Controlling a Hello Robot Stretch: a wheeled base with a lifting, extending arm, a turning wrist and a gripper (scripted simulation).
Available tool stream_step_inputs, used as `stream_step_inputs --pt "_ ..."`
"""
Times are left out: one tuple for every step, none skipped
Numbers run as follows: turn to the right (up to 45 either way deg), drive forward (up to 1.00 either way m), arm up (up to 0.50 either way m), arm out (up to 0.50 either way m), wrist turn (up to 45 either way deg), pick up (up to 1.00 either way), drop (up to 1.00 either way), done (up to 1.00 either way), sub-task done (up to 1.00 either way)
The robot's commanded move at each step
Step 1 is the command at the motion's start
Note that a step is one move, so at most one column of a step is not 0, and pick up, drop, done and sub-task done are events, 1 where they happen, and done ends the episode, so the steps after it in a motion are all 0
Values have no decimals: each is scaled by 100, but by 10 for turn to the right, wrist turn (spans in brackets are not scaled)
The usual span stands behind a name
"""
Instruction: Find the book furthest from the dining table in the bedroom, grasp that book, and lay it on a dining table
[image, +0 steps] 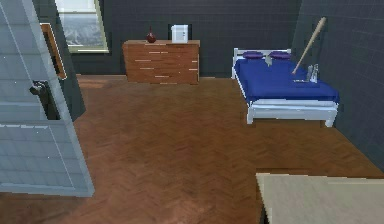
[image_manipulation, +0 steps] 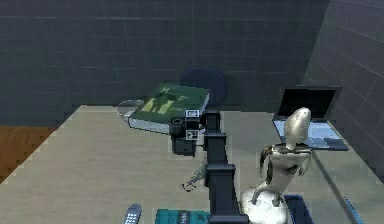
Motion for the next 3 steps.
stream_step_inputs --pt "0 0 -32 0 0 0 0 0 0" --pt "0 0 0 0 0 0 100 0 0" --pt "0 0 10 0 0 0 0 0 0"
